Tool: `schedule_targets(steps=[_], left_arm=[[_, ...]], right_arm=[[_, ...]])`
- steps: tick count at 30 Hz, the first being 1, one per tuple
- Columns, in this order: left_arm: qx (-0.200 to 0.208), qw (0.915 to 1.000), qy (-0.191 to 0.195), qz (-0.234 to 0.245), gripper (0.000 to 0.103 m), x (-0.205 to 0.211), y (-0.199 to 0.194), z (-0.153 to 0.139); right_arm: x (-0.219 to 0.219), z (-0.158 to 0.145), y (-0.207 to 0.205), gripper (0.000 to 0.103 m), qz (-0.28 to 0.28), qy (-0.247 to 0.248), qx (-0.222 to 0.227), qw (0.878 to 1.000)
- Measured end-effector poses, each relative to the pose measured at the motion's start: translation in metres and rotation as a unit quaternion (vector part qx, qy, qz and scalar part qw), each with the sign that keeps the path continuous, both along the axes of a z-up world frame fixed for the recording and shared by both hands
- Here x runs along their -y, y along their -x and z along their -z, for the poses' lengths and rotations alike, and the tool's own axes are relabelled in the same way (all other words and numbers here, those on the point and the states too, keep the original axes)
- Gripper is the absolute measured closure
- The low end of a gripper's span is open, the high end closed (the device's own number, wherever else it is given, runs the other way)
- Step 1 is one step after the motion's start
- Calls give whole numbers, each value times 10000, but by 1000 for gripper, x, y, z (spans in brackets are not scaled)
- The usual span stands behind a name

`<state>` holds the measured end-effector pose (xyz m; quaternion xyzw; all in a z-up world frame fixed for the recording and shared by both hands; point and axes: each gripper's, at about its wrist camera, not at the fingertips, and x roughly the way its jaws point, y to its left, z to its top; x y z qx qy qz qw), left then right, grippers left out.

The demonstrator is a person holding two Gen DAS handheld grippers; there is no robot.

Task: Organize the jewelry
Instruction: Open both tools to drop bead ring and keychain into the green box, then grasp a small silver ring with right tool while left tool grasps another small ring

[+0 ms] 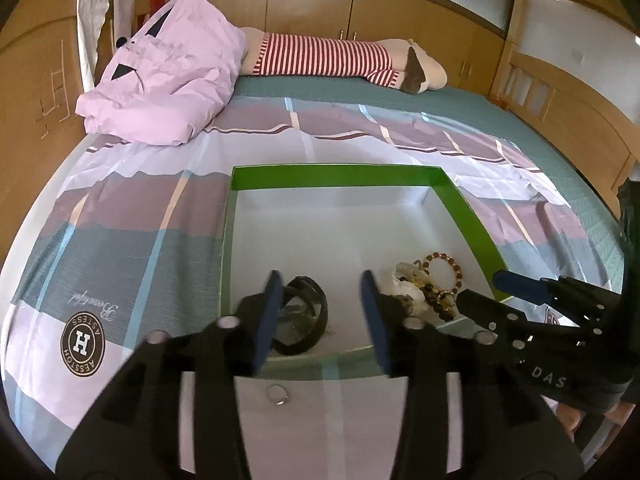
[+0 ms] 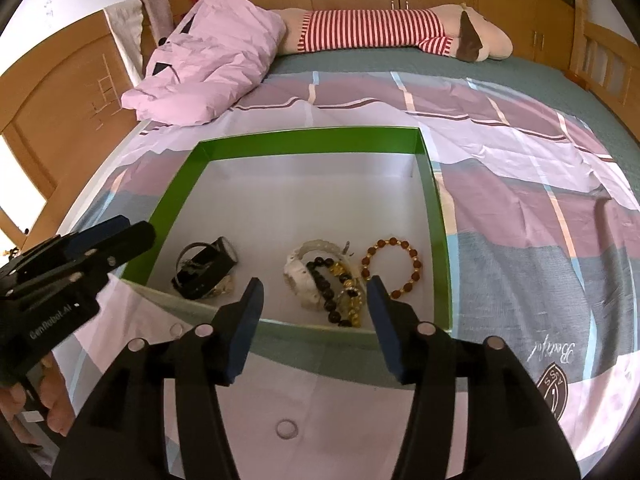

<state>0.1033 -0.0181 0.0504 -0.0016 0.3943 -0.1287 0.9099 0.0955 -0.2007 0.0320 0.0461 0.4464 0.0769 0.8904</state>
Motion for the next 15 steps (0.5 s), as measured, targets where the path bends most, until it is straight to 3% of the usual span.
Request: schedule_targets(steps=[2,7,10,14,15], left_arm=[[25,10000,-41,17,46,2,3,0],[-12,9998,-121,140,46,-8,25,-8],[-278,9995,-86,80,43,-26,37,-6],[-748,9972,-16,-57,40,-41,39,13],[-895,9960,-16,-82,40,-42,36,21]], right_arm=[[-1,-1,4,39,2,13,12,10000],[-8,5,29,39,-329,-13,-189,9993],[-25,17,43,39,-803,289,-365,9957],[-44,46,50,60,-1232,585,-845,9870],[-49,54,52,61,-1306,662,-986,9843]])
